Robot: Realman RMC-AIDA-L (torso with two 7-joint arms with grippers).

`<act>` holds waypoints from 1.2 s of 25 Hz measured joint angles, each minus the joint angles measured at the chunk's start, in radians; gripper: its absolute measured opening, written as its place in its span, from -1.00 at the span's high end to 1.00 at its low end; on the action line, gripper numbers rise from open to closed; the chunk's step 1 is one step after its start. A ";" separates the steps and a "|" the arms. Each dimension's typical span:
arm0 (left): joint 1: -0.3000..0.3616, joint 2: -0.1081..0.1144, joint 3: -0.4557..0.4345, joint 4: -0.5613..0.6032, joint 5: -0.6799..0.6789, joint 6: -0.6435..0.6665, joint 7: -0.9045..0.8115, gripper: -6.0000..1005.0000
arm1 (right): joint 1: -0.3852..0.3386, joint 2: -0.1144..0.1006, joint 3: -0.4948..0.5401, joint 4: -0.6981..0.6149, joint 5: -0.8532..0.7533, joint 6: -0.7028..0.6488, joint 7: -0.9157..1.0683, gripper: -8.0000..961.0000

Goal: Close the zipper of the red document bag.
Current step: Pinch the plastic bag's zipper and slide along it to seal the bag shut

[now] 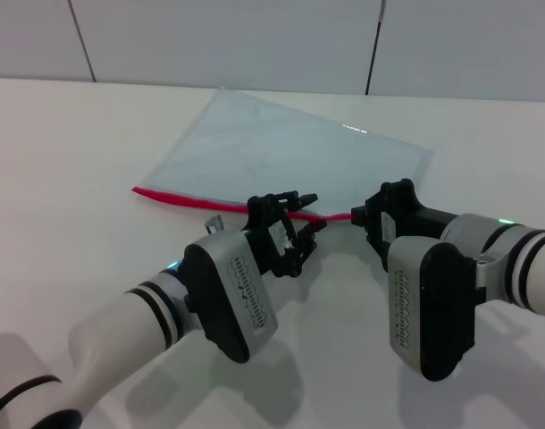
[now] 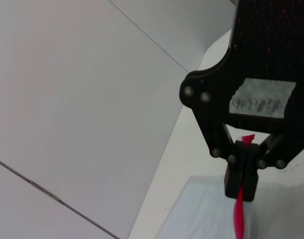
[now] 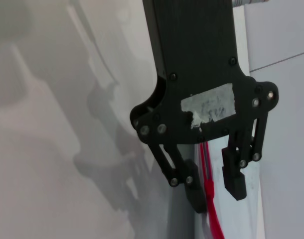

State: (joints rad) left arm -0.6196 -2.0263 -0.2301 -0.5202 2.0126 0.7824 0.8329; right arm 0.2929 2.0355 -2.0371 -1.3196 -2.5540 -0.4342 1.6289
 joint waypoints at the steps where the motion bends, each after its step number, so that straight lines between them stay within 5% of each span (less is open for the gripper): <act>1: 0.000 0.000 0.000 0.000 0.000 0.000 0.000 0.26 | 0.000 0.000 0.000 0.000 0.000 0.000 0.000 0.95; 30: 0.000 -0.003 0.003 0.023 0.028 0.002 0.000 0.81 | 0.004 0.000 -0.001 0.006 -0.013 -0.013 0.000 0.95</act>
State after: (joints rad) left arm -0.6196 -2.0294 -0.2270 -0.4972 2.0402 0.7841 0.8329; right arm 0.2973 2.0356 -2.0379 -1.3134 -2.5672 -0.4472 1.6291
